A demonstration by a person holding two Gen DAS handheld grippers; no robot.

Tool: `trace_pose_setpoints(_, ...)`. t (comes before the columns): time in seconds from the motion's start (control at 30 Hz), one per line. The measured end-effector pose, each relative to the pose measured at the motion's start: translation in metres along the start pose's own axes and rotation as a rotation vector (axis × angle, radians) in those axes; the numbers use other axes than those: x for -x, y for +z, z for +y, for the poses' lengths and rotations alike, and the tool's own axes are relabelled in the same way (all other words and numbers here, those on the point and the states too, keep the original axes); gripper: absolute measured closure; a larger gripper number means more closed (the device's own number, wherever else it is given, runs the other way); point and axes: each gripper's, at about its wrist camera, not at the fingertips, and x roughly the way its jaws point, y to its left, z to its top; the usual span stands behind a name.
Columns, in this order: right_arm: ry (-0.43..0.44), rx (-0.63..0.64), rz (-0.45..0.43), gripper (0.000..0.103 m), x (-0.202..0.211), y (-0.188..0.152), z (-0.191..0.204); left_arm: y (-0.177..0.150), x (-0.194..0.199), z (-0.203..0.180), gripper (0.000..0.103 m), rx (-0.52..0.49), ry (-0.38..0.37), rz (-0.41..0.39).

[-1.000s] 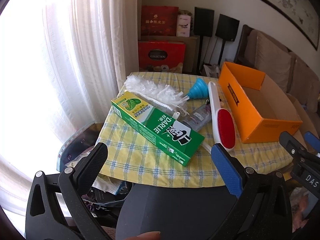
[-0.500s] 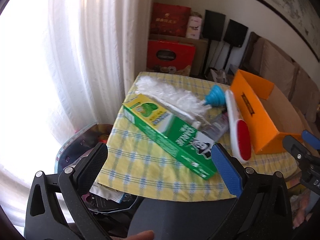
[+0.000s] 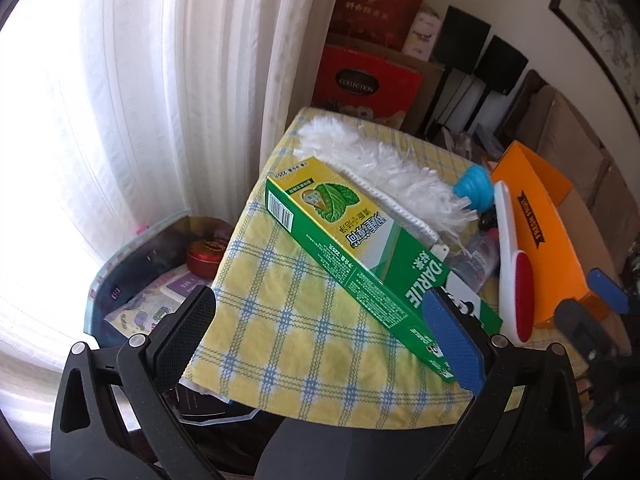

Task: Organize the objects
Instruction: 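Move the right tool toward the green DARLIE toothpaste box, then grasp the green DARLIE toothpaste box with the right tool and lift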

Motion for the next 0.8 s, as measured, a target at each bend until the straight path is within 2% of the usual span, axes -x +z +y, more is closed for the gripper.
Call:
trace_pose_setpoints(0.2,0.086,0.038,0.047,0.000,-0.027,-0.006,0.011,0.003,-0.022,0.002,0.000,0.025,-0.048,0.051)
trace_pose_setpoints(0.5,0.165,0.080,0.083,0.003,-0.050,-0.015,0.021,0.008,-0.044,0.004,0.000,0.070,-0.125,0.094)
trace_pose_setpoints(0.6,0.205,0.073,0.117,0.010,-0.062,-0.019,0.022,0.007,-0.050,0.004,0.000,0.080,-0.145,0.115)
trace_pose_setpoints(0.8,0.263,0.072,0.154,0.034,-0.074,-0.026,0.027,0.003,-0.057,0.003,0.000,0.090,-0.172,0.140)
